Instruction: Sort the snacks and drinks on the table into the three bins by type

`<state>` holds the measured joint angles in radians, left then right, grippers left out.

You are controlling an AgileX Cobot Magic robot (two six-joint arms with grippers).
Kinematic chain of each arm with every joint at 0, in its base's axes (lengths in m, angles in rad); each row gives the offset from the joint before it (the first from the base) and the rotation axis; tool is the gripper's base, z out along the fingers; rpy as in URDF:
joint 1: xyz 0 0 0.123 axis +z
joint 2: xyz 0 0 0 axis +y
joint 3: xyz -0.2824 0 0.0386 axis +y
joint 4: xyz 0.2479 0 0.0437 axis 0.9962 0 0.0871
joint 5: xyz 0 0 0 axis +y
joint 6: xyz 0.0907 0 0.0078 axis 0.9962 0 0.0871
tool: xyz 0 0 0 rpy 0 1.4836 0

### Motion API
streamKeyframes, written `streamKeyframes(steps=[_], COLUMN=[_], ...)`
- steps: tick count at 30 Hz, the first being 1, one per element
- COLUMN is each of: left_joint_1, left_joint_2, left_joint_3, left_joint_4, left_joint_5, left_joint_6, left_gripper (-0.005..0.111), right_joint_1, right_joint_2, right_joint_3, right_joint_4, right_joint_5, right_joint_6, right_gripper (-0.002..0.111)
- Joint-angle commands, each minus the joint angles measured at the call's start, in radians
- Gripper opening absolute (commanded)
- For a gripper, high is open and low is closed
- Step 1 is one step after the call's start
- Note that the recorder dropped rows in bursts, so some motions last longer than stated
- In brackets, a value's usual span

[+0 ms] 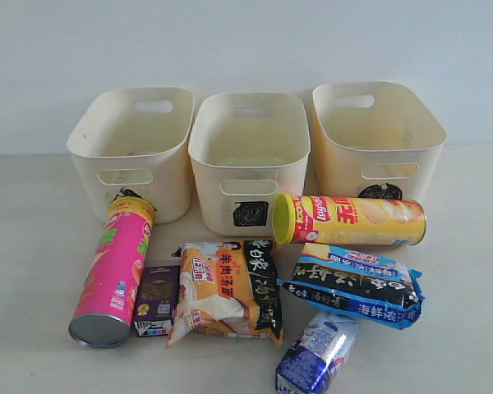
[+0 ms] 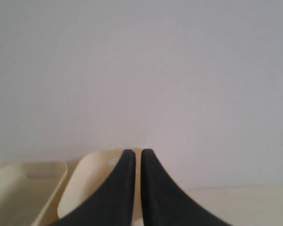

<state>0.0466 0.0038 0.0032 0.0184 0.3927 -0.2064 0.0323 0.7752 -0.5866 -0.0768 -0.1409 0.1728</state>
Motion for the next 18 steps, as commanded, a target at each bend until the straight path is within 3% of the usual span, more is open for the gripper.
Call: streamKeyframes(steps=[1,8,14,18], left_joint_1=[0.003,0.003,0.003,0.003], left_joint_2=[-0.004,-0.004,-0.004,-0.004], left_joint_3=[-0.003,-0.003,-0.003,-0.003], left_joint_4=[-0.007,-0.007,-0.007,-0.007], left_joint_5=[-0.003,-0.003,-0.003,-0.003], left_joint_6=[-0.008,-0.008,-0.008,-0.008], left_gripper=[0.004,0.004,0.004,0.004], right_joint_1=[-0.001,0.023,0.157,0.243], right_joint_2=[0.087,0.189,0.276,0.308], right_joint_3=[-0.099,-0.225,-0.315,-0.323], right_joint_4=[-0.083,-0.085,-0.085,-0.093], right_joint_5=[0.219,0.564,0.821,0.875], right_joint_6=[-0.025,-0.271,-0.473,-0.606], right_gripper=[0.003,0.003,0.003,0.003])
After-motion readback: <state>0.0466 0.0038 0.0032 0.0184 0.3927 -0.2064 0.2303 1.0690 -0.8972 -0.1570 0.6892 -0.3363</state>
